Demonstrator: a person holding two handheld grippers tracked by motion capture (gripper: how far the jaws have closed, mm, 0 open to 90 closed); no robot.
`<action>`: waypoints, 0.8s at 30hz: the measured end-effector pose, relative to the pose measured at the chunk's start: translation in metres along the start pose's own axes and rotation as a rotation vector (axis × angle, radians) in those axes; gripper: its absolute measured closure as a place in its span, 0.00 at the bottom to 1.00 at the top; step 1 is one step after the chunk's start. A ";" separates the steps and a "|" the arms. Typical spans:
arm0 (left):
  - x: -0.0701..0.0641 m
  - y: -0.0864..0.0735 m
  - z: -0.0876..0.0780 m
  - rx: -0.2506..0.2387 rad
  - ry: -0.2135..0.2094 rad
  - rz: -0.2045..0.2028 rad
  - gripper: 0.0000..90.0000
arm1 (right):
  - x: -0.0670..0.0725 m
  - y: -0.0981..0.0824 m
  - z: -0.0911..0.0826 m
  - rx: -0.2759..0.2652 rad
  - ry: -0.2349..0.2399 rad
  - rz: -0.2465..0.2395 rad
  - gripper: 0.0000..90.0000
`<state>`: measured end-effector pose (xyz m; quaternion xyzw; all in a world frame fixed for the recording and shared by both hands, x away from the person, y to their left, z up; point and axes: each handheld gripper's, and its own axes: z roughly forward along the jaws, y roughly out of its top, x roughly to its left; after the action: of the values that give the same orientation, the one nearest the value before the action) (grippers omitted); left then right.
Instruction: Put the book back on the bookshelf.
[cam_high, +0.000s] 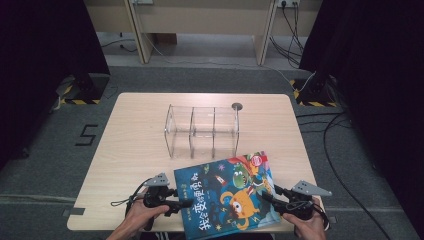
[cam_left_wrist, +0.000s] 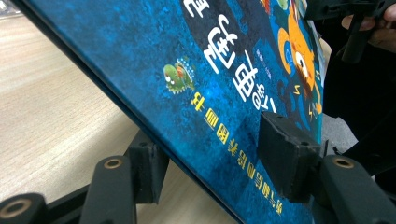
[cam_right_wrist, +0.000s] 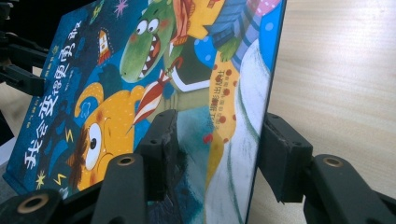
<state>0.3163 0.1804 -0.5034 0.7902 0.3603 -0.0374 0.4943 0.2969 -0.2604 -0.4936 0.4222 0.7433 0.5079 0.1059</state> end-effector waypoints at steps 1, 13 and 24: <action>0.000 0.000 0.000 0.000 0.000 0.000 0.50 | 0.000 0.000 0.001 0.004 -0.001 0.005 0.56; -0.004 0.008 -0.013 -0.122 -0.041 -0.001 0.62 | -0.003 -0.002 0.003 0.021 0.005 0.053 0.55; -0.016 0.013 -0.022 -0.216 -0.094 -0.013 0.70 | -0.002 -0.002 0.004 0.026 0.016 0.059 0.45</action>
<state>0.3060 0.1866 -0.4751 0.7275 0.3438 -0.0386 0.5925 0.2997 -0.2598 -0.4975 0.4412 0.7380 0.5044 0.0794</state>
